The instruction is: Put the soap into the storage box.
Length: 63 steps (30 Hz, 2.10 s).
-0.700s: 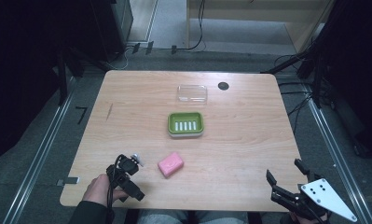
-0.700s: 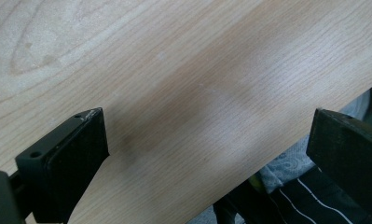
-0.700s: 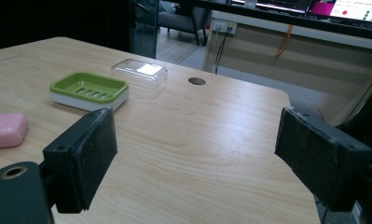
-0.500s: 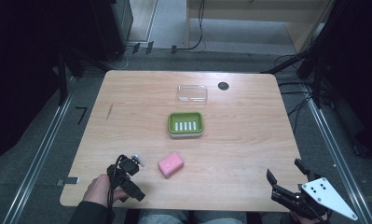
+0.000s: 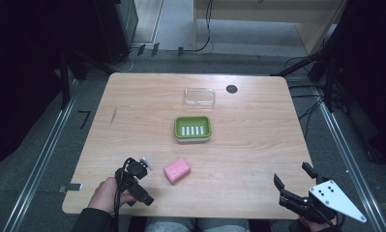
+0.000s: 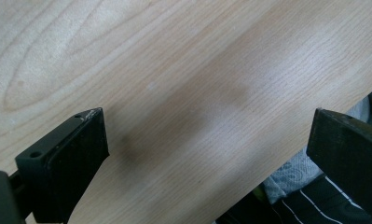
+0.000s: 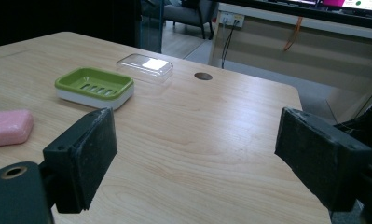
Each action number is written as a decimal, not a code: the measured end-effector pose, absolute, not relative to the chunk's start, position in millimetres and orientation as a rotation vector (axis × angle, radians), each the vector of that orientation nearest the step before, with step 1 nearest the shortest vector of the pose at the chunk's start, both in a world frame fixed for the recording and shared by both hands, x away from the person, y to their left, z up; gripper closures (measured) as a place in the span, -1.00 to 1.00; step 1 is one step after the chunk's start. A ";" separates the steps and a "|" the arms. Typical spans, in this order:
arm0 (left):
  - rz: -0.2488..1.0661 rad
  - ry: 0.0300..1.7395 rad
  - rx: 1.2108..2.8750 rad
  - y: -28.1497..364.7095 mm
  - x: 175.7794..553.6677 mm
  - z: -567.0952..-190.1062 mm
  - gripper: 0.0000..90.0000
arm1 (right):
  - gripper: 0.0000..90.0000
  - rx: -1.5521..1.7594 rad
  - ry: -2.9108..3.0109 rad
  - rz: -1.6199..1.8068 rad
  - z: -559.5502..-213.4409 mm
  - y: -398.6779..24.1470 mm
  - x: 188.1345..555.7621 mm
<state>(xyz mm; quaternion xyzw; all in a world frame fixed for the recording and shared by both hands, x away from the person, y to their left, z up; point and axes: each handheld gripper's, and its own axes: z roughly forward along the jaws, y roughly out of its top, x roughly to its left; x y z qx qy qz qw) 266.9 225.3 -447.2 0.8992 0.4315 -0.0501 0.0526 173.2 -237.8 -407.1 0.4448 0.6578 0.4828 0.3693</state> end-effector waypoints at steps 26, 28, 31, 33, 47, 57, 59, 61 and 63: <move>-0.148 1.223 2.735 208.2 285.5 -449.4 -1.00 | -0.71 1.130 1.721 1.232 -406.9 -231.9 181.1; -0.146 1.226 2.736 208.7 287.4 -450.2 -1.00 | -0.71 1.129 1.725 1.235 -406.9 -231.0 182.3; -0.150 1.222 2.735 207.4 288.4 -450.2 -1.00 | -0.71 1.126 1.736 1.230 -407.5 -230.3 183.3; -0.150 1.208 2.741 204.4 290.7 -450.0 -1.00 | -0.71 1.131 1.726 1.243 -407.6 -231.9 183.1; -0.153 1.155 2.758 183.3 300.3 -450.2 -1.00 | -0.71 1.127 1.736 1.233 -407.7 -230.2 184.8; -0.113 1.151 2.740 174.7 307.5 -444.6 -1.00 | -0.71 1.127 1.740 1.232 -408.1 -230.8 185.4; -0.115 1.148 2.738 172.6 309.9 -444.4 -1.00 | -0.71 1.129 1.739 1.232 -408.2 -230.9 185.9; -0.116 1.144 2.739 170.0 312.2 -444.7 -1.00 | -0.71 1.130 1.741 1.231 -408.2 -230.4 186.5; -0.108 1.139 2.747 168.3 314.0 -444.9 -1.00 | -0.71 1.125 1.749 1.227 -408.1 -229.4 186.7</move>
